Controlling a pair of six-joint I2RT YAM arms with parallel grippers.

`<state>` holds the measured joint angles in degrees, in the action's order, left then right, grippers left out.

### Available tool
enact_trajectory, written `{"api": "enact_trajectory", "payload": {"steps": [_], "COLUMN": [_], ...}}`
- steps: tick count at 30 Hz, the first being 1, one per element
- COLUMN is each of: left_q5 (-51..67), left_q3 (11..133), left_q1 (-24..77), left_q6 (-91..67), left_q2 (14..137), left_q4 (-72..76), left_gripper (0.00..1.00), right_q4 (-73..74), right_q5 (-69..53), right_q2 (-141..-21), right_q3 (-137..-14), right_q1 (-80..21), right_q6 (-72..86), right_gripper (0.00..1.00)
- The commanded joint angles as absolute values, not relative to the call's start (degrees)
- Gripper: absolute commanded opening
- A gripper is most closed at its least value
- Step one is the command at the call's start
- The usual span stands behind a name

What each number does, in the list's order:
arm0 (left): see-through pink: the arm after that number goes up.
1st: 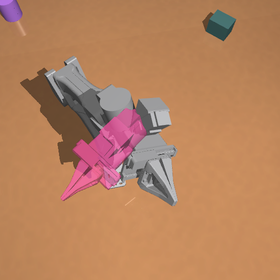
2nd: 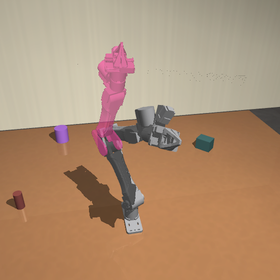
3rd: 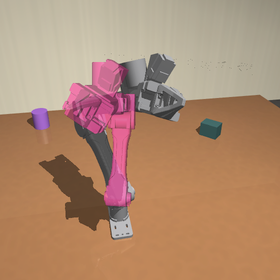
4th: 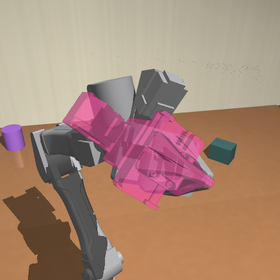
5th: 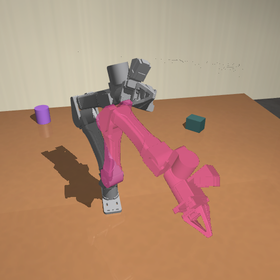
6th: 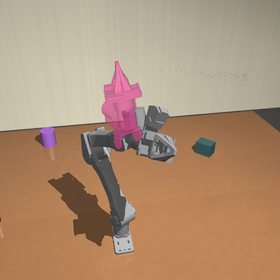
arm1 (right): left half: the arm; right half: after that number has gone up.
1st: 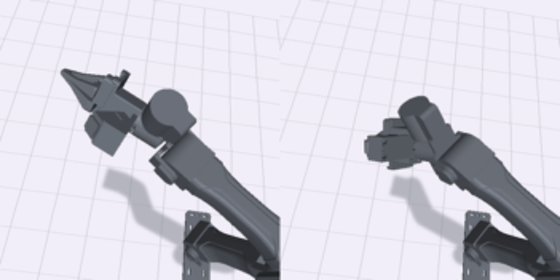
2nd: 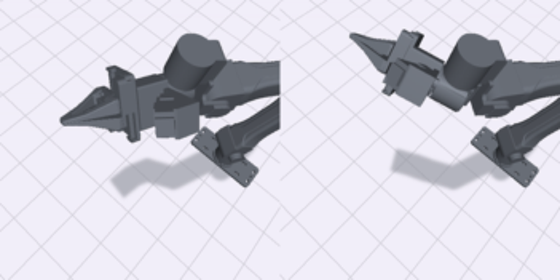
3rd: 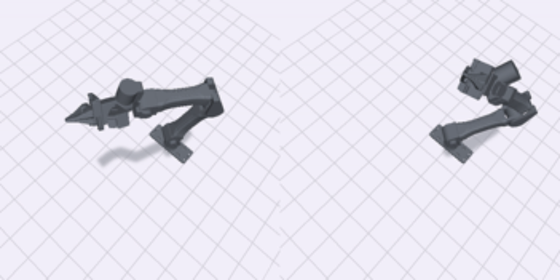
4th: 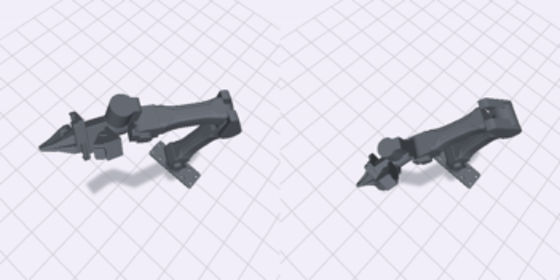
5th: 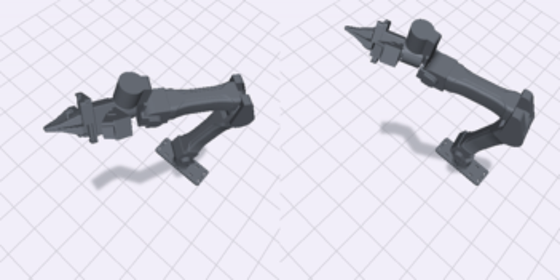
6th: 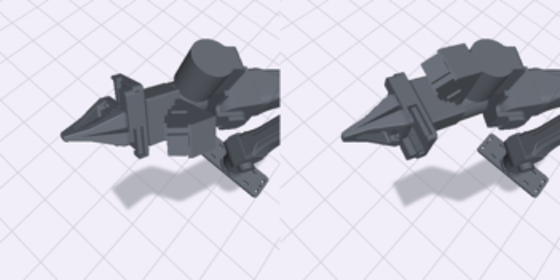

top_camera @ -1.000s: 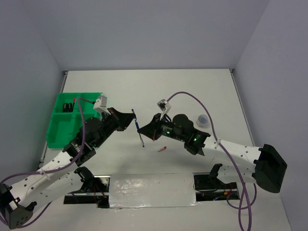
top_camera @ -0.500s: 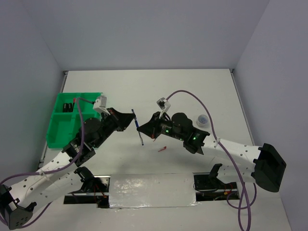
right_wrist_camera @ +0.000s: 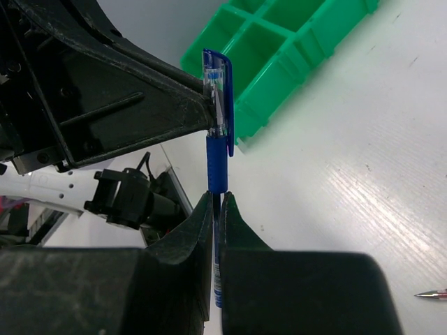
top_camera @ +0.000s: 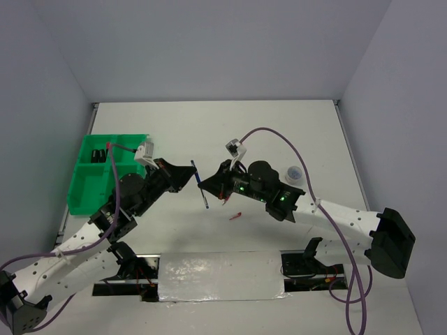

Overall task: Sort the stationery into containers
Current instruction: Close the pen cap on the pen.

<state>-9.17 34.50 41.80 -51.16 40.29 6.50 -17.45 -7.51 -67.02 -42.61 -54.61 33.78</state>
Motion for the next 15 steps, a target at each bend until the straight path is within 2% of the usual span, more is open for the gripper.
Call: {"api": "enact_trajectory", "payload": {"steps": [1, 15], "left_q5": [-5.72, -1.58], "left_q3": [34.8, 30.5], "left_q1": [42.01, 42.01], "left_q6": [-49.66, -54.84], "left_q2": [39.81, 39.29], "left_q4": [7.21, 8.96], "left_gripper": [0.0, 0.0], "right_q4": [-19.86, -30.75], "right_q5": [-6.68, -10.46], "right_q2": [-67.24, -68.82], "right_q3": [-46.67, -45.88], "right_q1": [-53.35, -49.83], "right_q6": [30.68, 26.54], "right_gripper": [0.0, 0.0]}}
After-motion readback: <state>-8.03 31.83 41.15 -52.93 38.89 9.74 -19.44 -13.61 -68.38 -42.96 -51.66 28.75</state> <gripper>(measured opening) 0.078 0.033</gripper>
